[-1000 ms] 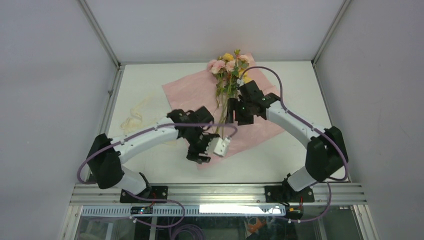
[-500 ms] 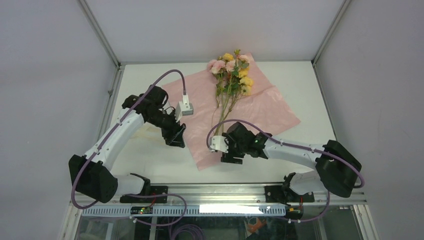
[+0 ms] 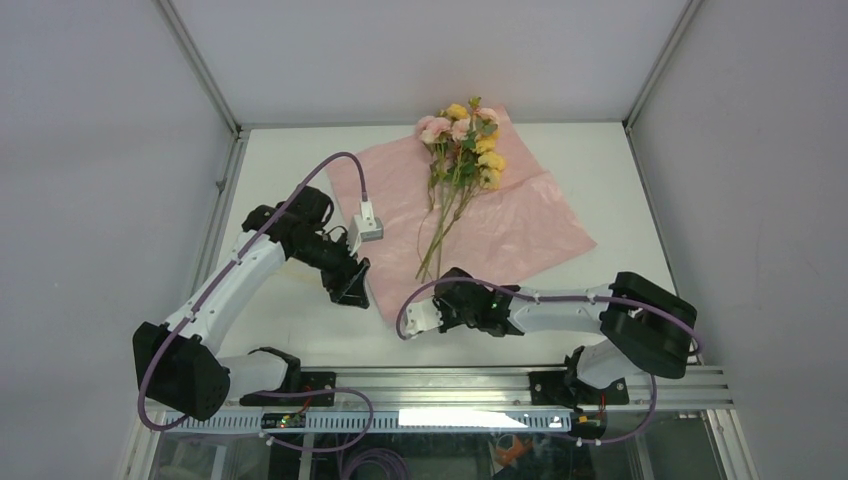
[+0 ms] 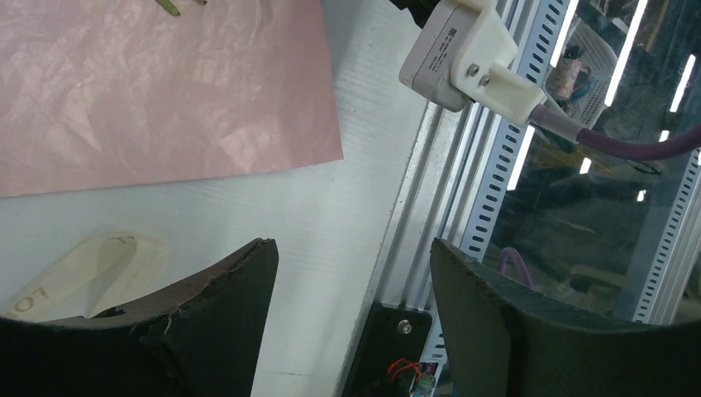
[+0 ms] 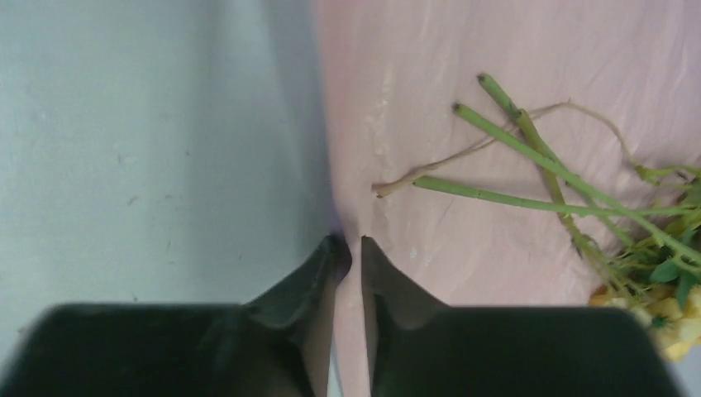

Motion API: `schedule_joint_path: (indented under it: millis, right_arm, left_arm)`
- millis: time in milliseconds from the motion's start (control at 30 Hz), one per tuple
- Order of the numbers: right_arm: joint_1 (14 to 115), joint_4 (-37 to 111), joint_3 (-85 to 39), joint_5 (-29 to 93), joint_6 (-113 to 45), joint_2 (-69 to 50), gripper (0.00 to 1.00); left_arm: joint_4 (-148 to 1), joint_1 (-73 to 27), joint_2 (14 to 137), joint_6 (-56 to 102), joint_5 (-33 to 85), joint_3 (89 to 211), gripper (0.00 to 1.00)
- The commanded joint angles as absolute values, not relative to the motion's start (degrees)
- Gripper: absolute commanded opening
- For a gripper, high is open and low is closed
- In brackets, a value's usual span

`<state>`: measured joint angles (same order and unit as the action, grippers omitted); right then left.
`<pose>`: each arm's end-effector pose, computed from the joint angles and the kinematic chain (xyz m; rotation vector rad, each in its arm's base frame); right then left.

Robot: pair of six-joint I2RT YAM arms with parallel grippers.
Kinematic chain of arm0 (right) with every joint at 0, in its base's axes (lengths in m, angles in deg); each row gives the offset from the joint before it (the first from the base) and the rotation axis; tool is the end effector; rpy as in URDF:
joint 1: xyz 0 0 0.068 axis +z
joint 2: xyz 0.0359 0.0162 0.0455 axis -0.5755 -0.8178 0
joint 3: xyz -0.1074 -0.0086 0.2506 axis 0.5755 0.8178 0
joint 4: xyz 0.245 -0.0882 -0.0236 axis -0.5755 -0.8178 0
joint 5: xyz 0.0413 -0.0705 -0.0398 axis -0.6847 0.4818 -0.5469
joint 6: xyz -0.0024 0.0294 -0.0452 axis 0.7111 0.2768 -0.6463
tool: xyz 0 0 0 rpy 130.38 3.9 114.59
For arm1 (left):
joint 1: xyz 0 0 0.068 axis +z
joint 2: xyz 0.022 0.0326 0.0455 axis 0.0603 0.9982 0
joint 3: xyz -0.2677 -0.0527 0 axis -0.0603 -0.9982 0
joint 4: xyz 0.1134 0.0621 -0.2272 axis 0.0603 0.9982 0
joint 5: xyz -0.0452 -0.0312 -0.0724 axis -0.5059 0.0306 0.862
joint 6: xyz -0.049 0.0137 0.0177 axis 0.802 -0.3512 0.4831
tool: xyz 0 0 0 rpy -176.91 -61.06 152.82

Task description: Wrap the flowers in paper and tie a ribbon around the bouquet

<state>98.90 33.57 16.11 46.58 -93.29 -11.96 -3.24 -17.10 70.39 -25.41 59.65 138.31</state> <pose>0.1231 0.2399 0.1514 -2.0607 1.3410 -0.0686 0.1820 -0.0936 0.2800 1.3834 2.2921 -0.9784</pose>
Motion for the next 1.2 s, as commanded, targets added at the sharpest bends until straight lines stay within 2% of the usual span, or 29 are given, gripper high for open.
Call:
schedule_joint_path:
  millis: [0,33,167,300,400,533,600,767,933,1000,1033,1167]
  right_arm:
    - [99.3,32.8,17.1,48.0,-91.8,-10.3,0.08]
    - [99.3,31.4,16.8,47.6,-91.3,-9.6,0.0]
    - [97.5,30.0,16.5,45.6,-86.7,-7.3,0.0]
    - [92.4,29.4,16.1,35.3,-79.4,-3.1,0.0]
    - [89.9,29.6,17.6,31.2,-78.4,-0.6,0.0]
    - [87.2,29.7,19.0,28.1,-78.4,0.7,0.0]
    - [86.4,29.4,19.3,27.7,-78.4,1.3,0.0]
    - [85.2,29.4,20.8,27.1,-77.8,4.4,0.0]
    - [84.3,29.0,22.4,25.9,-77.5,6.9,0.0]
    - [84.1,28.1,22.4,25.7,-77.8,7.6,0.0]
    - [84.0,28.0,22.6,25.6,-77.8,8.0,0.0]
    - [83.0,28.0,23.3,24.6,-77.6,10.7,0.0]
  left_arm:
    - [-5.3,-16.9,69.0,-26.1,60.1,138.3,0.7]
    - [-5.3,-16.9,69.2,-27.1,59.5,138.2,0.7]
    - [-4.8,-17.2,70.1,-33.7,57.4,137.4,0.67]
    - [-4.5,-21.4,69.4,-43.9,53.3,136.0,0.68]
    - [-5.0,-24.2,68.6,-52.8,54.6,133.7,0.73]
    - [-21.7,-25.2,66.6,-56.7,57.7,125.8,0.95]
    - [-29.6,-27.0,68.1,-53.5,55.5,124.0,0.99]
    - [-37.0,-29.3,75.8,-39.5,47.3,129.0,0.99]
    - [-37.8,-32.5,77.2,-41.1,47.1,129.6,0.99]
    - [-38.6,-35.5,78.3,-38.5,45.4,130.8,0.94]
    - [-38.5,-36.2,78.9,-36.8,45.6,131.6,0.87]
    - [-37.9,-38.4,80.5,-30.0,49.8,134.4,0.45]
